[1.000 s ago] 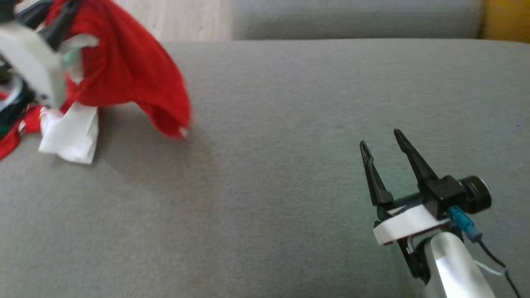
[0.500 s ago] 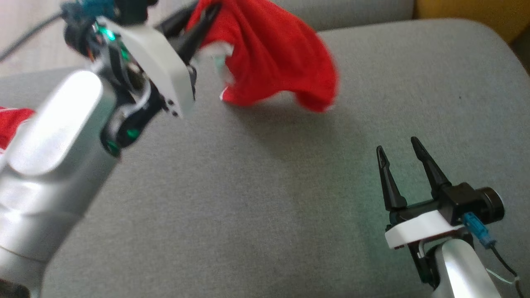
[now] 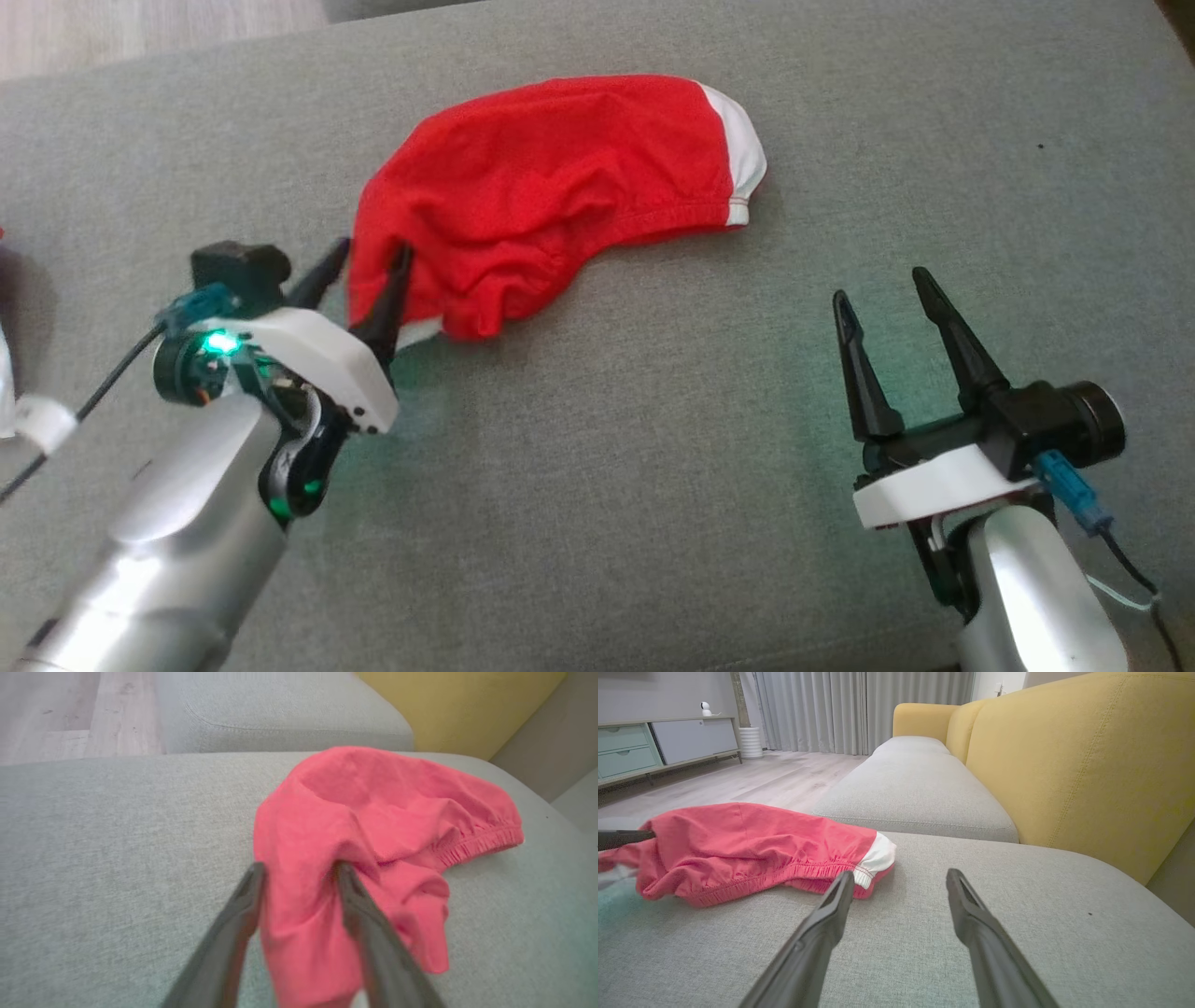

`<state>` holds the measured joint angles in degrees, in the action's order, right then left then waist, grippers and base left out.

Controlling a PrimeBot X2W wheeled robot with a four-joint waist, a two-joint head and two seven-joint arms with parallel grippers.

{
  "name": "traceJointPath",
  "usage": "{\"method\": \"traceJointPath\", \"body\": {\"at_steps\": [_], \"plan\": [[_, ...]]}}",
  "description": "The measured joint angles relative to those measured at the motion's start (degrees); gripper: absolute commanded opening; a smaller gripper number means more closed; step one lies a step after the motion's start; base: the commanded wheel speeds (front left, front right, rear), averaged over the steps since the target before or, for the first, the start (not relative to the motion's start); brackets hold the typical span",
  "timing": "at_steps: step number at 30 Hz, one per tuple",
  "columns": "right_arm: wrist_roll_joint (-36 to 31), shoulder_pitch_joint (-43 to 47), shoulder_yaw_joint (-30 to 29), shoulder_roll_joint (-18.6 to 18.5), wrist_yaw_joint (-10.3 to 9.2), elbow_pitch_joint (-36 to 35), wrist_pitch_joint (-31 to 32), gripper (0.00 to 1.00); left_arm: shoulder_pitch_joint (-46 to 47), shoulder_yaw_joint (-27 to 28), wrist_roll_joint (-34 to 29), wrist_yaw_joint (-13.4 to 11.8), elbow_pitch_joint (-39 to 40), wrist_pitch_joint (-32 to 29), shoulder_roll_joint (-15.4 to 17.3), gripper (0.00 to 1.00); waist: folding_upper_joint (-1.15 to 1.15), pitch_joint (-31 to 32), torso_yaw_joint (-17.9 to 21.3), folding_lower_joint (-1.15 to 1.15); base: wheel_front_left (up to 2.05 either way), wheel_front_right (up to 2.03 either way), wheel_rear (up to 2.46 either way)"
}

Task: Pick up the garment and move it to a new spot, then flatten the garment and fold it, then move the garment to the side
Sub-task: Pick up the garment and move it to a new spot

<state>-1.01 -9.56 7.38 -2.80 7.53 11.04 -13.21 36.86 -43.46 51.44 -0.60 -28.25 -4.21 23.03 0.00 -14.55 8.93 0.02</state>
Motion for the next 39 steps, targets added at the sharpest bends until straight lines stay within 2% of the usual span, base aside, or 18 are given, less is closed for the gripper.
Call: {"method": "traceJointPath", "body": {"at_steps": [3,7,16,24,29,31,39], "plan": [[0.00,0.00,0.02,0.00,0.00,0.42,-0.30,1.00,-0.48,1.29,0.34,0.02,-1.10,4.42,-1.53,1.00,0.00,0.22,-0.62,-0.01,0.00,0.00,0.00],[-0.23,0.01,-0.24,0.01,0.00,0.66,-0.43,1.00,-1.31,1.34,-1.16,-0.01,-1.65,9.46,-2.00,1.00,0.00,1.34,-1.65,-0.01,0.00,0.00,0.00],[-1.35,0.97,-0.90,0.01,0.00,0.80,-0.38,1.00,-7.41,2.31,-2.63,-2.86,-0.40,16.51,-2.71,1.00,0.00,6.52,-4.08,-0.02,0.00,0.00,0.00],[-1.57,8.48,-2.82,0.02,0.00,0.73,0.46,1.00,-20.12,5.56,-3.68,-8.08,4.58,18.48,-3.96,1.00,0.00,12.71,-6.74,-0.03,0.00,0.00,0.00],[-1.41,13.49,-4.08,0.08,0.00,0.12,0.97,1.00,-29.54,11.07,-6.99,-11.34,10.38,18.50,-4.08,1.00,0.00,15.24,-8.39,-0.03,0.00,0.00,0.00],[-1.00,14.51,-4.09,0.11,0.00,-0.04,0.97,1.00,-32.84,13.32,-8.70,-12.03,12.56,18.50,-4.13,1.00,0.00,15.78,-8.91,-0.03,0.00,0.00,0.00],[0.02,15.16,-3.69,0.14,0.00,0.48,0.94,1.00,-41.39,17.93,-13.71,-11.94,17.51,18.50,-5.44,1.00,0.00,16.59,-10.58,-0.02,0.00,0.00,0.00]]}}
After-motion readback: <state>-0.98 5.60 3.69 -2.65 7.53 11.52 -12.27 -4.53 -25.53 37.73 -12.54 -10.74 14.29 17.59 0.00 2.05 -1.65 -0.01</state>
